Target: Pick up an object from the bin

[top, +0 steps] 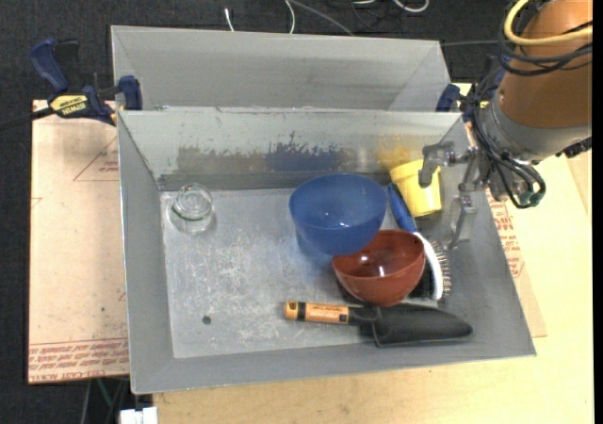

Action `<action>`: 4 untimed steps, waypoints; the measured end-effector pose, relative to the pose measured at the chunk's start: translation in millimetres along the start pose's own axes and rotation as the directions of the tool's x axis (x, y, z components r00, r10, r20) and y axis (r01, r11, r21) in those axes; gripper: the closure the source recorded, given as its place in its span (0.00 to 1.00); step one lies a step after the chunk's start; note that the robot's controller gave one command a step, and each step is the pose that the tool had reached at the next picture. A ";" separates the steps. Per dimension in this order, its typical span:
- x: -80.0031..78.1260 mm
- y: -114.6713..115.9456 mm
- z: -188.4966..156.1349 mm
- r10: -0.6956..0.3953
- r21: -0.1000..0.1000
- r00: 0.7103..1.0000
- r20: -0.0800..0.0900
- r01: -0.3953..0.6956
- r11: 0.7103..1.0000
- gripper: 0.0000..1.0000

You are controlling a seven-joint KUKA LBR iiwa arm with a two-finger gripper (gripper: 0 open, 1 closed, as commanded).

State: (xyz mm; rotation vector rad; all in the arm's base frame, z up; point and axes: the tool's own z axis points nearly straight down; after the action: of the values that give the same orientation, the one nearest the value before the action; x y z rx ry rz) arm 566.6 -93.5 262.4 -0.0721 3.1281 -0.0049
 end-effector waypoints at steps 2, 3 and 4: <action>7.3 29.4 46.4 -0.067 0.006 0.998 0.016 0.066 0.998 1.00; 7.3 29.4 46.4 -0.067 0.006 0.998 0.016 0.066 0.998 1.00; -7.5 9.8 19.7 -0.287 0.009 0.958 0.017 0.287 0.958 1.00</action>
Offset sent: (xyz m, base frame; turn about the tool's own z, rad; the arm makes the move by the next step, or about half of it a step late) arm -0.0089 0.0286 -0.0466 -0.0678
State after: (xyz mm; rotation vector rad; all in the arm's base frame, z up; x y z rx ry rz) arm 573.9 -83.4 242.7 -0.5222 3.0672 -0.0174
